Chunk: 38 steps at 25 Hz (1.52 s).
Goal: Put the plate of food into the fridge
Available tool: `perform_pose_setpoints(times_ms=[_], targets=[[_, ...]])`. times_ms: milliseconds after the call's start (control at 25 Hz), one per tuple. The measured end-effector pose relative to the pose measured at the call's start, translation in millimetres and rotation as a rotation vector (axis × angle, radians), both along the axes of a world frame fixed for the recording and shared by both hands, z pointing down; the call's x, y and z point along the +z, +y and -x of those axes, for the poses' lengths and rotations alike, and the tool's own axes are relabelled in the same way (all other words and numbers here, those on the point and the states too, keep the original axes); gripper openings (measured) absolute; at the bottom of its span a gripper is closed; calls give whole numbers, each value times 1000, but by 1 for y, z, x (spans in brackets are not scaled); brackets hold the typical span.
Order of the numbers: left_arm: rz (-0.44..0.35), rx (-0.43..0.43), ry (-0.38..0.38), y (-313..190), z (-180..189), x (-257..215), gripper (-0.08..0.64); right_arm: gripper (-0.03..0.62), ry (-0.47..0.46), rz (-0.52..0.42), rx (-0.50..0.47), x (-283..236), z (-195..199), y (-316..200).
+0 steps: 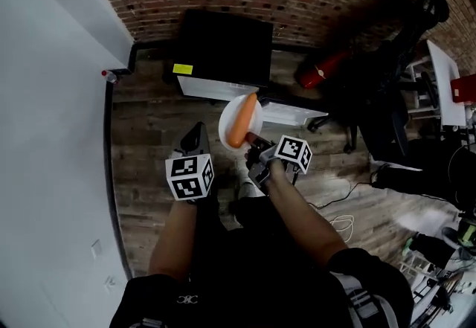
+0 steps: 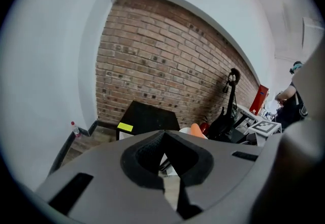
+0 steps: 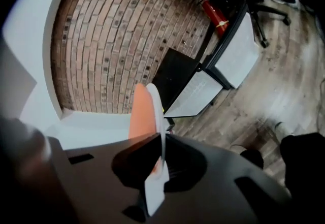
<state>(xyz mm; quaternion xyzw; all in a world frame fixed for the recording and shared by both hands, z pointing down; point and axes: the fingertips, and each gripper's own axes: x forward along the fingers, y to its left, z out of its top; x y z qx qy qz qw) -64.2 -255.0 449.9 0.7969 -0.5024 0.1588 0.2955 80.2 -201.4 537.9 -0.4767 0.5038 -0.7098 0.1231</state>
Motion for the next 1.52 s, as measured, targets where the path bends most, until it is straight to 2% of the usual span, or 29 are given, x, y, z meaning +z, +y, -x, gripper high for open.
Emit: perform_pose_setpoints(times_ms=[160, 400, 560, 680, 880, 1240, 1520], targets=[[-28, -16, -11, 0, -7, 101, -5, 25, -6, 1, -48, 110, 3, 1], [-137, -19, -20, -39, -4, 235, -5, 25, -21, -81, -97, 274, 13, -38], [-200, -30, -43, -63, 7, 293, -5, 25, -50, -106, -83, 364, 16, -68], [-215, -53, -47, -70, 15, 319, -5, 25, -53, -104, -77, 408, 19, -84], [-190, -101, -42, -68, 22, 341, -5, 25, -42, -126, -75, 428, 19, -100], [-215, -82, -82, -71, 16, 336, -5, 25, -60, -198, 79, 419, 9, -173], [-185, -143, -52, -65, 40, 340, -5, 25, -64, -214, 102, 410, 48, -238]])
